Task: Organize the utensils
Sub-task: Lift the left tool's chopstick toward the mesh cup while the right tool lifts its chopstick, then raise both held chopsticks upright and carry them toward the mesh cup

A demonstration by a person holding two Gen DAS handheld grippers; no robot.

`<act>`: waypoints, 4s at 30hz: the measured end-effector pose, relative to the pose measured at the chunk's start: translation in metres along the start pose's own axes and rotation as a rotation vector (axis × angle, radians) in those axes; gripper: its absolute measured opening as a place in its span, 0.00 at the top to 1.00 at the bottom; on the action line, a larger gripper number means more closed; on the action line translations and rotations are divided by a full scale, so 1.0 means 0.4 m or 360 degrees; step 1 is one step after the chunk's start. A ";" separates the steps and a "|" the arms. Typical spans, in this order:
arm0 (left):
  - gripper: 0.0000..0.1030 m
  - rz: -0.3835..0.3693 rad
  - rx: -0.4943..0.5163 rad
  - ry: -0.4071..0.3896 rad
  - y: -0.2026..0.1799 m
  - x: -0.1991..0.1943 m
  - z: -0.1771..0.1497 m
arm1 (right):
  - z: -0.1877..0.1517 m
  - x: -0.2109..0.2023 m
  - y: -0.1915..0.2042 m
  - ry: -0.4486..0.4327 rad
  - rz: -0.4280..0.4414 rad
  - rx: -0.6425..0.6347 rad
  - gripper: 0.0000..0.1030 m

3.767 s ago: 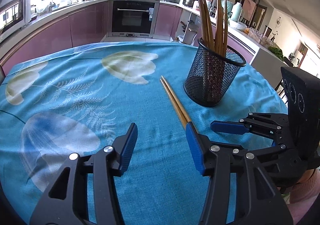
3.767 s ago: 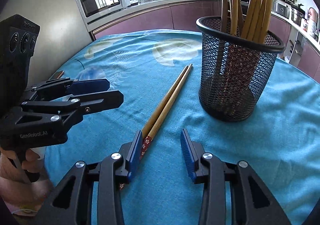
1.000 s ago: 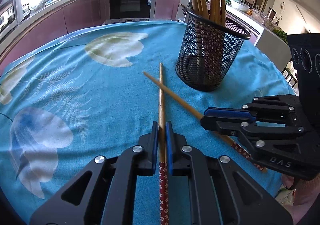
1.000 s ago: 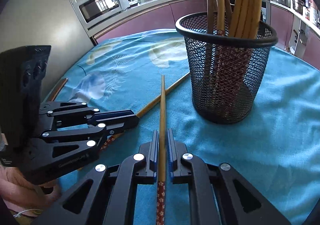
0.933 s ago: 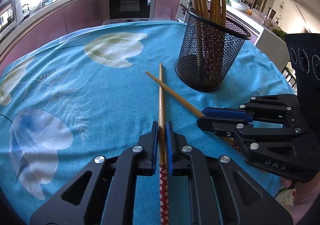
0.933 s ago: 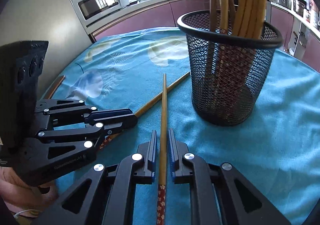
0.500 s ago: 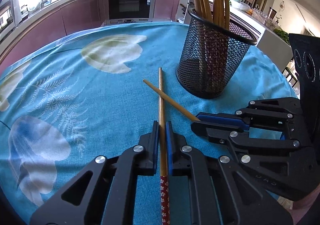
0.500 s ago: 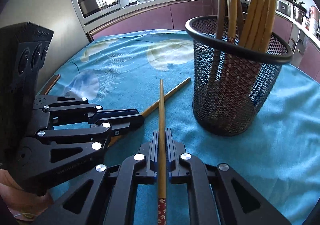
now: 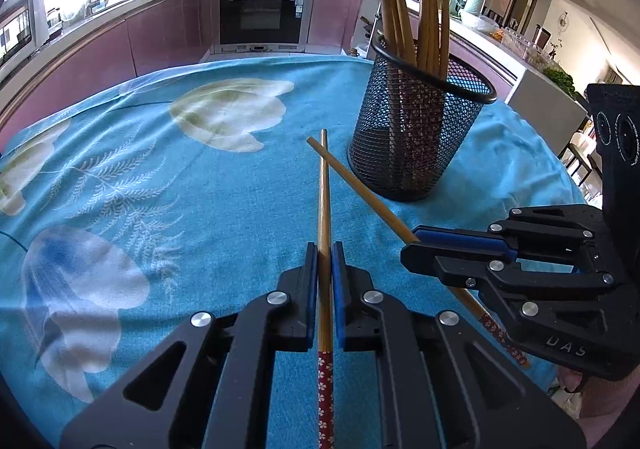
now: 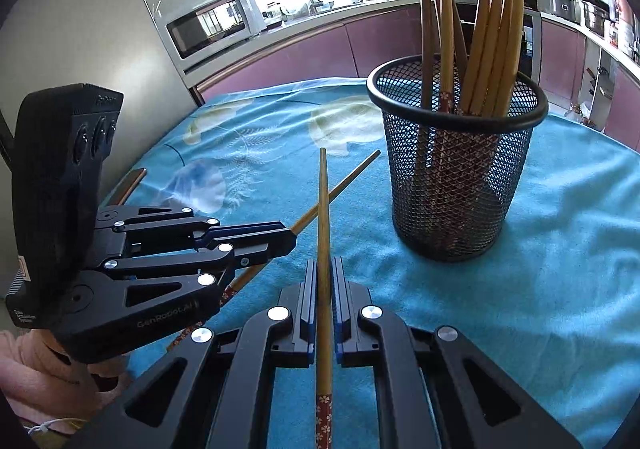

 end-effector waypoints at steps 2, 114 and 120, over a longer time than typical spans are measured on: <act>0.92 -0.0006 -0.0002 -0.0005 0.002 -0.004 0.001 | 0.000 -0.005 0.003 -0.0008 0.0003 0.0000 0.94; 0.93 -0.0244 0.0021 -0.0263 -0.062 -0.216 0.035 | 0.024 -0.164 -0.028 -0.0340 0.0067 0.0098 0.94; 0.93 -0.0247 0.0026 -0.0265 -0.063 -0.216 0.037 | 0.030 -0.168 -0.030 -0.0354 0.0062 0.0099 0.94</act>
Point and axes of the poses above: each gripper's, at about its wrist camera, not at the fingertips, and x roughly the way its jaws point, y to its left, z to its top, the point moved 1 cm from there along x, roughly the way its jaws point, and after that the axes turned 3 degrees about -x, right-handed, at the moved point
